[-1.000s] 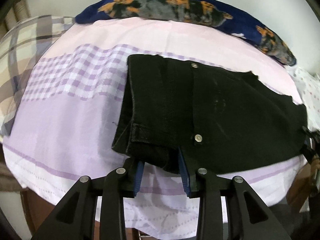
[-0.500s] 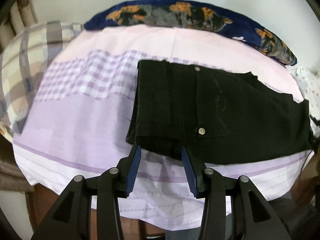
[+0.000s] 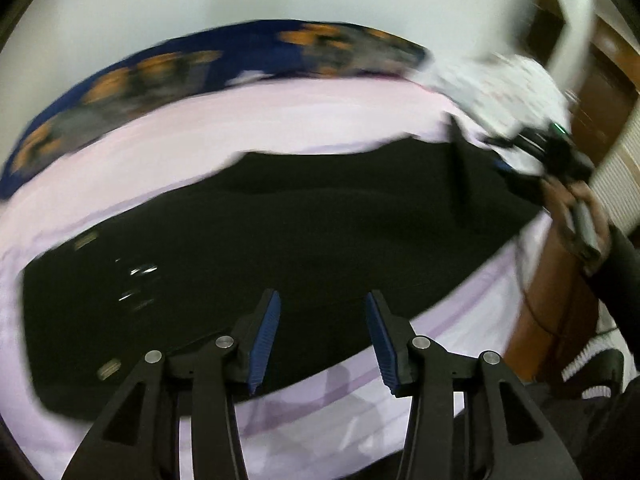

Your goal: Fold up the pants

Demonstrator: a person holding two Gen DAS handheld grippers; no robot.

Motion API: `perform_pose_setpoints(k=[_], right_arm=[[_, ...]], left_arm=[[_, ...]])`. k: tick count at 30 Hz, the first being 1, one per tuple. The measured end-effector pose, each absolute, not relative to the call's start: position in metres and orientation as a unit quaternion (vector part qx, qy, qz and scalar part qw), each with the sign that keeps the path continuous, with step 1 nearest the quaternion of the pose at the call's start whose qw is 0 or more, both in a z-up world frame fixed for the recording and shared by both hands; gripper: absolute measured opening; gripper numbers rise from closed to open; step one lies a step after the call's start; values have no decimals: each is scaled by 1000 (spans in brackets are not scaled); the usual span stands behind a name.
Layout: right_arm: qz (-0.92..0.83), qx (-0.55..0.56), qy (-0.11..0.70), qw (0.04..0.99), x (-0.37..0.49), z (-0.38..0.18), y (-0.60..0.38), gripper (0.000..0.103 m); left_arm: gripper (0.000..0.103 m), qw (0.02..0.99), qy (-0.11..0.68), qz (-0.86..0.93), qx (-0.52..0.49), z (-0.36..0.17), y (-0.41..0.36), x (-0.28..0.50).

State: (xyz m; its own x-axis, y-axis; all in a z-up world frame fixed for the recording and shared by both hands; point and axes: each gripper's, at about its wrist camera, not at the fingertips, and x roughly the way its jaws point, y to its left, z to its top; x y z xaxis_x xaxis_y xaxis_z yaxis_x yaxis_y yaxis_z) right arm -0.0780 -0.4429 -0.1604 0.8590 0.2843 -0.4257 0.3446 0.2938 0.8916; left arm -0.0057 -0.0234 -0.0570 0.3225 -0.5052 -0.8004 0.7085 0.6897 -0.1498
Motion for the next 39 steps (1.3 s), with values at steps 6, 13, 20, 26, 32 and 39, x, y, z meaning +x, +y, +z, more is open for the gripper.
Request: perform_pose_setpoints(k=[6,13,20,26,32,39], right_arm=[[-47,596,268,756,-76,-163,-467,32],[-63,590,273,758,-77,-165,-493,31],[-77,598,266,752,-79,-172,-519,29],[-90,603,256,750,-79,-176,-543,21],[-112,590,258,757,-79,-177,-558,8],[-137,561,249,777,-107,-155,-557,5]], left_arm=[[46,744,455,-464,152,-74,-113,-22],[46,724,448,-483,207,-92,-177,-39],[42,718,463,-480,197,-107,-196,-32],[17,711,469,-487,196,-115,-202,-30],[15,711,465,-489,201,-117,-200,-31],[14,712,456,-491,210,-115,-200,-33]])
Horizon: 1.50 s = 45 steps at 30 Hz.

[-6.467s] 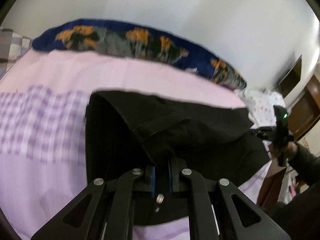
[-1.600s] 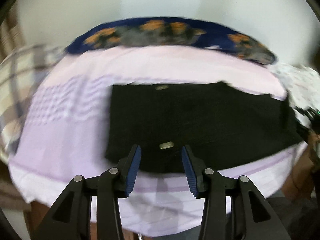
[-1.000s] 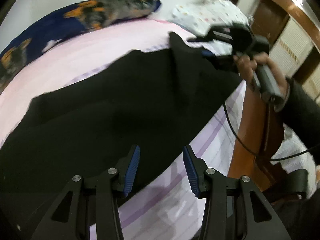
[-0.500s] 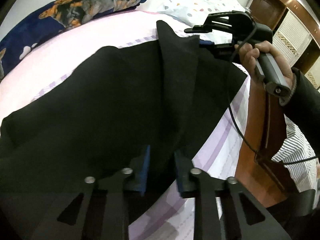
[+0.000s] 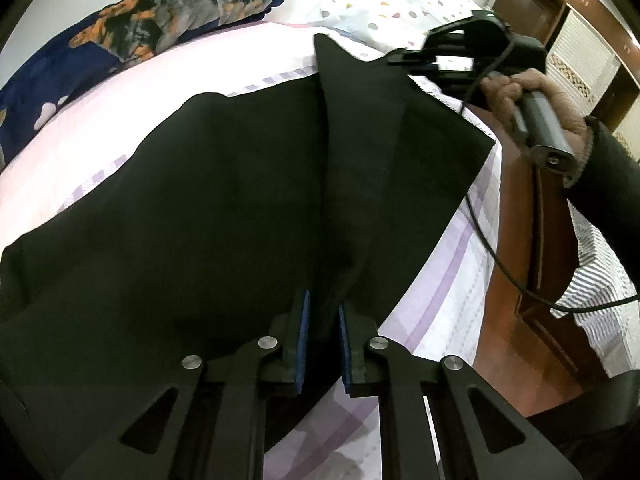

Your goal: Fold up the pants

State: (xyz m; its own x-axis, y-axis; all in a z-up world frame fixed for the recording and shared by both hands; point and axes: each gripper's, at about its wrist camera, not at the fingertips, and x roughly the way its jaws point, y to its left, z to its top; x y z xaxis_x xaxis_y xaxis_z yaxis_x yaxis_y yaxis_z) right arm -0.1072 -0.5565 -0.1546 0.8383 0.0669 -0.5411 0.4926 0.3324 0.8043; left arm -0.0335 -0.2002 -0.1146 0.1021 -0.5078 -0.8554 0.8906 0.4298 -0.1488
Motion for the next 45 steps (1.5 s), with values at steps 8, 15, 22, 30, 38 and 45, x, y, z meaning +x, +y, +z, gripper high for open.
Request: perform_pose_setpoints(k=[8,15,22,30,38,45], right_arm=[[-212,545,255,770,-187,-145,-547,5],[-235,565,265,745,-215,-167,-541,4],[-248,554,264,749,-225,-166,-535,4],[-274,517,289,758,-218,-153,-532,42],[-299,488,268,775,-227,-111,-530,51],[-159,421,324,832,-128,-76,-475,51]], left_arm=[[14,709,434,-512,216,-108,-195,-34],[14,697,424,-524,245,-113,-197,-41],[13,690,426,-534,237,-114,-194,-41],[17,688,454,-529,202,-118,-194,-33],[46,701,458,-532,124,-90,-170,-15],[53,802,425,-415,56,-63,-86,44]])
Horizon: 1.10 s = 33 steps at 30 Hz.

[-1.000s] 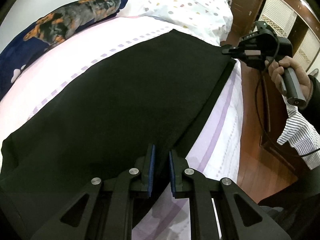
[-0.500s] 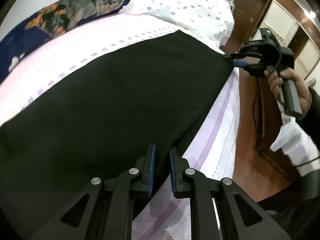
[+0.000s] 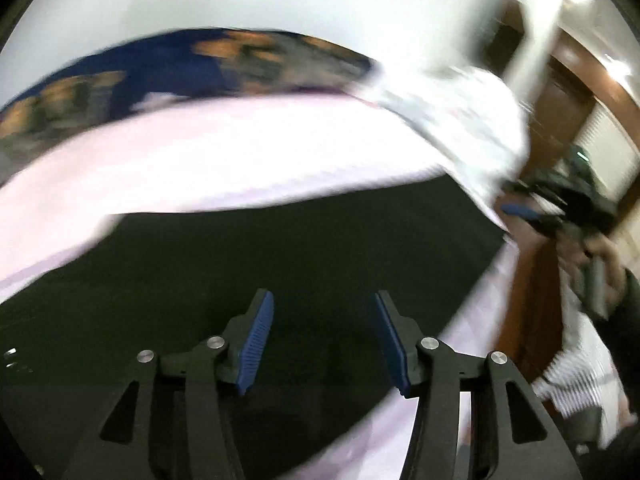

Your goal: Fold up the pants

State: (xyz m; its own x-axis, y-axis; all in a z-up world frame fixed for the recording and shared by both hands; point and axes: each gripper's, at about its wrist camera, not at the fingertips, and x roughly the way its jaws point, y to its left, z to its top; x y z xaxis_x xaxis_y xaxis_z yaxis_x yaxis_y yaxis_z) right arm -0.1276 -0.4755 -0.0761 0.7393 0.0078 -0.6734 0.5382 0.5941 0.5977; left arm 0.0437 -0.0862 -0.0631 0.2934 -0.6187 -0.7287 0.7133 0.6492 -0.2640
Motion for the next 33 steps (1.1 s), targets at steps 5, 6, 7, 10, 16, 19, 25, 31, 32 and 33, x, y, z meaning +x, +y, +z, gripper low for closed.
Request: perform_pose_setpoints(k=[5,6,7,10,16,19,25,31,32,33], right_arm=[[-45,359,382,850,-25,-58,-412,51],[-23,342,396,852,-6,-55,-398,51],[-5,326,404,854,12,-51,-382,51],[60,276,437,854,63,-44,-333,51],[187,197,489,829,141,-50,-242,51],[207,173,510,817,167,-60,-212,51],[241,109,555,789,198,-85,-166,47],[236,103,525,811,210,-81,-163,7],[228,99,522,816,211,-82,-161,6],[220,98,522,818,212,-84,-161,5]], left_arm=[[52,868,414,-271,32,-59,-16,86],[53,875,416,-245,31,-60,-2,92],[53,880,417,-224,31,-62,8,98],[53,889,423,-170,26,-68,38,110],[52,891,432,-139,17,-85,77,119],[52,889,429,-157,-3,-91,93,118],[52,884,432,-175,-25,-97,99,119],[52,880,431,-194,-39,-97,105,121],[52,880,431,-197,-41,-97,106,121],[51,879,431,-199,-42,-97,107,121]])
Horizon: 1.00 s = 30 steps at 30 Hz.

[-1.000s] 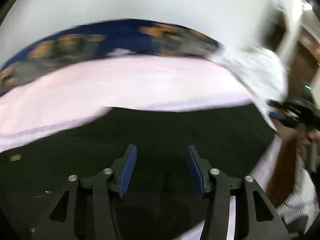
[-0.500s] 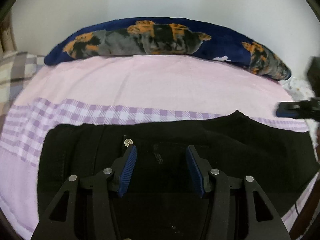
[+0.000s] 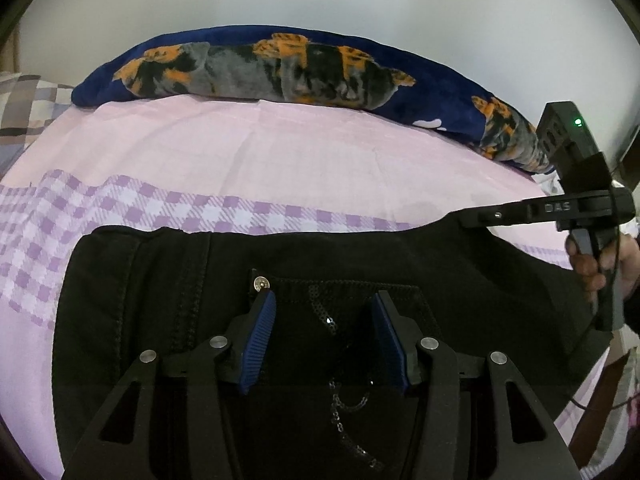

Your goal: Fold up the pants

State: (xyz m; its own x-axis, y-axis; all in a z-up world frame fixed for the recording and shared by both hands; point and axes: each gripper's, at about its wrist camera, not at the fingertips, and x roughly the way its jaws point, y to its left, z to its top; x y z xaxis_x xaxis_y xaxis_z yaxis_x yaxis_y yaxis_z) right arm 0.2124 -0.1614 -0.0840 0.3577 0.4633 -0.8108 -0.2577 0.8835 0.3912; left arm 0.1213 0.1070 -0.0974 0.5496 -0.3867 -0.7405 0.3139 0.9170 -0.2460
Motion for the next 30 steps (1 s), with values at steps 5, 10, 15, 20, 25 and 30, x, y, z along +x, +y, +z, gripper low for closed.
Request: perform_pose_setpoints(k=[5,10,15,20,25,30], right_arm=[[194,94,513,831,217,-92,-160,5],[177,90,504,841,207,-83,-162,25],[149,135,456,867,170,-58,-185,33],[108,172,453,868,117,-65,-214,37],[55,216,453,863,60,-86,-261,37],[-14,250,443,861,8,-101,-314,37]], left_arm=[[43,880,432,-196,-36,-101,110,123],[43,878,438,-192,-22,-99,105,123],[50,887,423,-184,15,-84,88,105],[53,876,421,-230,45,-87,60,78],[53,861,452,-226,53,-107,55,67],[53,864,452,-209,68,-109,59,62]])
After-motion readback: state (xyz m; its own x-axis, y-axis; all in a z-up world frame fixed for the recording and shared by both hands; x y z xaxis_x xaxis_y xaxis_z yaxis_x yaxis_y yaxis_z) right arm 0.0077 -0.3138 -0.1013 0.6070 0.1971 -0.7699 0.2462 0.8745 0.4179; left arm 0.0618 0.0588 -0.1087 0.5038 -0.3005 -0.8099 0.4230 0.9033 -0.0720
